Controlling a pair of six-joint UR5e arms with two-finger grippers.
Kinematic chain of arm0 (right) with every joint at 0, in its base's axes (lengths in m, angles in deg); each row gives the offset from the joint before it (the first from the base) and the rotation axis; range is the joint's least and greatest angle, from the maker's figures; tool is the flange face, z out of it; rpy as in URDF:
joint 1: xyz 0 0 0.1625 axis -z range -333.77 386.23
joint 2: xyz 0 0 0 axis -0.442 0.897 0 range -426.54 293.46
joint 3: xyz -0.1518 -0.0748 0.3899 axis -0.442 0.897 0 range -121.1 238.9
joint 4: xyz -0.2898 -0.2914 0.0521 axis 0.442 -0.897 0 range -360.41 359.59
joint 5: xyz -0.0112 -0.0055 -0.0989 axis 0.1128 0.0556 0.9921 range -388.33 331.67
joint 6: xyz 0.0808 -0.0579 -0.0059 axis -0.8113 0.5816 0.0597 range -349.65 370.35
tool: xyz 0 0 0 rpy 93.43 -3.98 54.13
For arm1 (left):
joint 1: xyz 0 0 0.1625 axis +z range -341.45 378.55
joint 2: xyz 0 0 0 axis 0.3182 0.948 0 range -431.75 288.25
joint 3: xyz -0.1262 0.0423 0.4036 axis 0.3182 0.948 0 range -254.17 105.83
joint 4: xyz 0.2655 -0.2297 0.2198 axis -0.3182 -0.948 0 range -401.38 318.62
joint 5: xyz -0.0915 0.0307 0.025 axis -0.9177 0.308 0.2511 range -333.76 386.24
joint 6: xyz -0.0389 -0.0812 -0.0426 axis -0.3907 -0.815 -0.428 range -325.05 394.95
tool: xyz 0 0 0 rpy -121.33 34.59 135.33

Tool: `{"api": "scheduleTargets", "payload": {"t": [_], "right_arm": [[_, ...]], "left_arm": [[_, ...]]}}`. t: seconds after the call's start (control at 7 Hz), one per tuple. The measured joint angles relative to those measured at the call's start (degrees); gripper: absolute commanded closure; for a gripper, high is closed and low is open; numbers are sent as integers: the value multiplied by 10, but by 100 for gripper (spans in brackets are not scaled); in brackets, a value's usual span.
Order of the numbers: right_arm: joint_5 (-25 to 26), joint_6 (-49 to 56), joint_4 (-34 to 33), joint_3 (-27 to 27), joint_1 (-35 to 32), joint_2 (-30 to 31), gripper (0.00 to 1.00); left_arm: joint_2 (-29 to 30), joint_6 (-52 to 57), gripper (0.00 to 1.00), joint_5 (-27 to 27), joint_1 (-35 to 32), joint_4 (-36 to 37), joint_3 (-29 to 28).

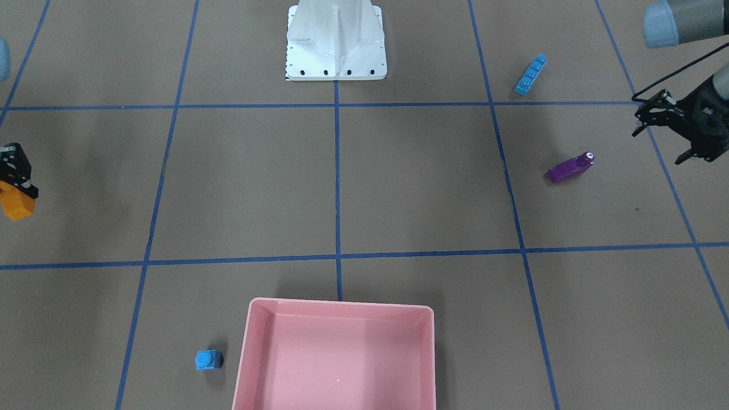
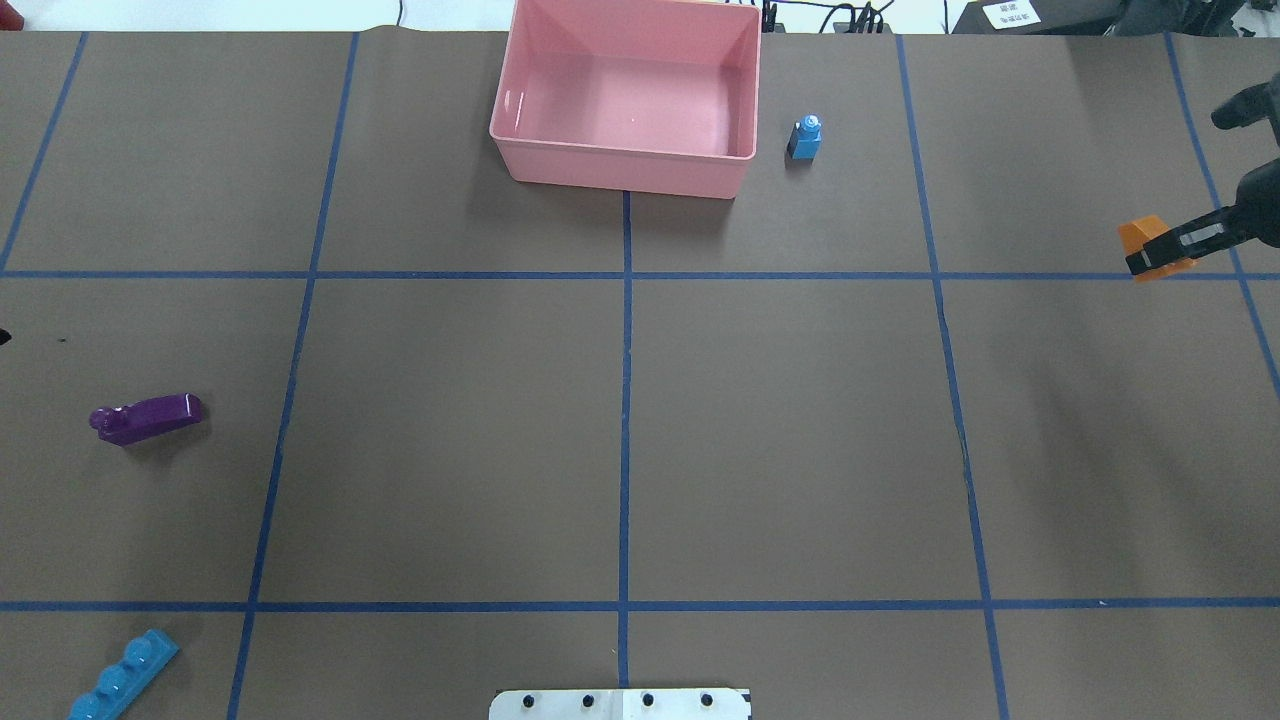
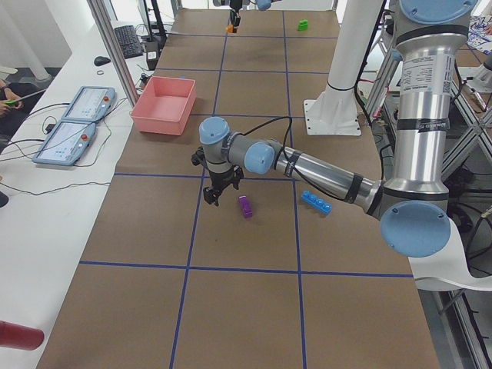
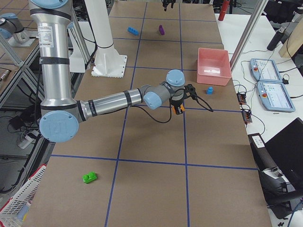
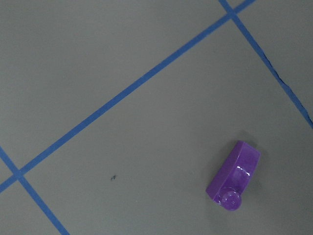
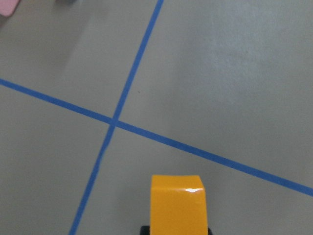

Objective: Put all blocks into box

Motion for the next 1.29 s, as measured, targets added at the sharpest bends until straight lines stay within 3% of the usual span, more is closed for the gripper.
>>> {"api": "scheduleTargets", "payload": {"t": [0.43,0.86,1.29], "right_arm": [[-12,-171,-3,1,1,-102,100],[-11,-311,-3,4,8,-190,100],[68,-360,-2,54,70,-291,100]], "left_arm": [[-29,3,0,40,103,-43,11],[-22,2,0,51,149,-51,2],[8,3,0,57,154,-52,-39]]}}
